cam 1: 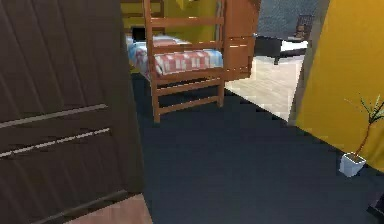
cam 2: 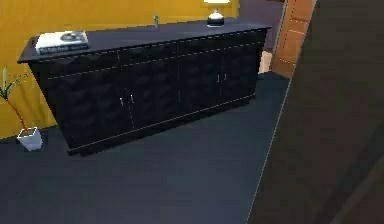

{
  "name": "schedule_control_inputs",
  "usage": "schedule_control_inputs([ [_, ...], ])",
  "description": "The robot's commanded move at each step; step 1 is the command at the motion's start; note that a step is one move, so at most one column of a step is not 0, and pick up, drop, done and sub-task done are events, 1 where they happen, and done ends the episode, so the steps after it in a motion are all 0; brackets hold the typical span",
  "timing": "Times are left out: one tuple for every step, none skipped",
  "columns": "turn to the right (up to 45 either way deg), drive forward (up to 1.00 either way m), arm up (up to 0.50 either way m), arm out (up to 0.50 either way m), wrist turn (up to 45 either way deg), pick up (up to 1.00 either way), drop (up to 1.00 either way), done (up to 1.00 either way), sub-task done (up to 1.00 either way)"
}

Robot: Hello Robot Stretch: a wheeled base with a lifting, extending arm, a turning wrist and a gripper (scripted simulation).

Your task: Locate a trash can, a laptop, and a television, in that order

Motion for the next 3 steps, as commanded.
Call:
schedule_control_inputs([
  [-27.0,0.0,0.0,0.0,0.0,0.0,0.0,0.0,0.0],
  [0.0,0.1,0.0,0.0,0.0,0.0,0.0,0.0,0.0],
  [-45.0,0.0,0.0,0.0,0.0,0.0,0.0,0.0,0.0],
])
